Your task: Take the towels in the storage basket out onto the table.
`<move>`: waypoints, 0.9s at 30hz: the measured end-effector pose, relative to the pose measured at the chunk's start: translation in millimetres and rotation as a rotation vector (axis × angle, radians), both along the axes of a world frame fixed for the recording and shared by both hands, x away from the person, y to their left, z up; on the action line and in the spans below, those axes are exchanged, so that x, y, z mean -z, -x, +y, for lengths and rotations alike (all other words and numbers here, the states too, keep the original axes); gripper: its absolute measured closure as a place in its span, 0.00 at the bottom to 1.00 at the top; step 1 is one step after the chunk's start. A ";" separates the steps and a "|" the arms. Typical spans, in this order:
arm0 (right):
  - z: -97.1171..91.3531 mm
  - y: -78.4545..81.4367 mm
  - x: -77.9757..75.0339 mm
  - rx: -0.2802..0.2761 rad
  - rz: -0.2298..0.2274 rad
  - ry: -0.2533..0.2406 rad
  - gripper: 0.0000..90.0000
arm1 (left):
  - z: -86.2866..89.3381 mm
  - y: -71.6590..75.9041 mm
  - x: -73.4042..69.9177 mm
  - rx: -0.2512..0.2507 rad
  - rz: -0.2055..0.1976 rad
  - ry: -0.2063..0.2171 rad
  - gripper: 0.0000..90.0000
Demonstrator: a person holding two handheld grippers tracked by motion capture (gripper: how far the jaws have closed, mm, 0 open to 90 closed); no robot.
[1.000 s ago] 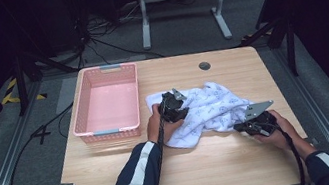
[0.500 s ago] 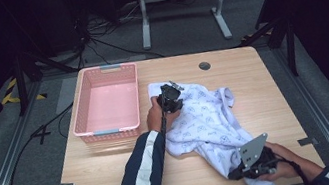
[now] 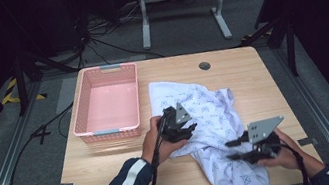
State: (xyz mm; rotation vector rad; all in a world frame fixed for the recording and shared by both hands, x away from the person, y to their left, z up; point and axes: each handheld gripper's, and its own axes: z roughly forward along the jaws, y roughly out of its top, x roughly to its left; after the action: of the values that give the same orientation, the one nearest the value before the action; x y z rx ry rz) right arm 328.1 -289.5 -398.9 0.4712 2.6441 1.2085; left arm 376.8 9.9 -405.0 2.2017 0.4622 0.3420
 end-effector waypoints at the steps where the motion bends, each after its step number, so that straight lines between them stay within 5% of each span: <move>1: -7.3 -9.4 2.9 0.066 -0.005 0.006 0.67 | 5.0 7.3 3.7 0.026 0.031 0.010 0.63; 3: -19.2 -27.3 13.3 0.189 0.000 0.043 0.64 | 8.8 21.9 15.0 0.072 0.075 -0.019 0.64; 7: -34.7 -52.6 35.3 0.328 0.020 0.110 0.52 | -2.5 42.3 34.9 0.172 0.119 -0.066 0.56; 8: -38.3 -58.9 41.4 0.342 0.068 0.087 0.49 | -7.4 45.0 37.1 0.183 0.116 -0.086 0.53; 12: -38.2 -69.9 51.8 0.357 0.094 0.089 0.46 | -23.9 44.0 48.6 0.194 0.121 -0.123 0.47; 14: -36.5 -72.6 54.2 0.354 0.110 0.069 0.54 | -29.5 40.2 54.5 0.186 0.127 -0.147 0.49; 17: -34.4 -72.8 53.7 0.314 0.104 0.060 0.74 | -30.5 34.1 58.2 0.174 0.135 -0.120 0.53; 20: -34.7 -69.5 51.0 0.313 0.074 0.065 0.94 | -27.9 29.7 57.5 0.158 0.111 -0.137 0.70; 22: -38.3 -69.2 46.8 0.333 0.046 0.061 0.95 | -24.4 26.6 55.7 0.167 0.103 -0.153 0.87; 27: -62.5 -75.0 33.9 0.468 -0.001 0.020 0.96 | -2.8 18.1 40.2 0.143 0.088 -0.143 0.90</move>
State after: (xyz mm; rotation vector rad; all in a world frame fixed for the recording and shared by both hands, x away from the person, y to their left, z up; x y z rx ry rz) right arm 403.1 -351.9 -432.8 1.0125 2.3474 1.0270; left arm 358.7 7.1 -445.2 2.3817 0.3340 0.2076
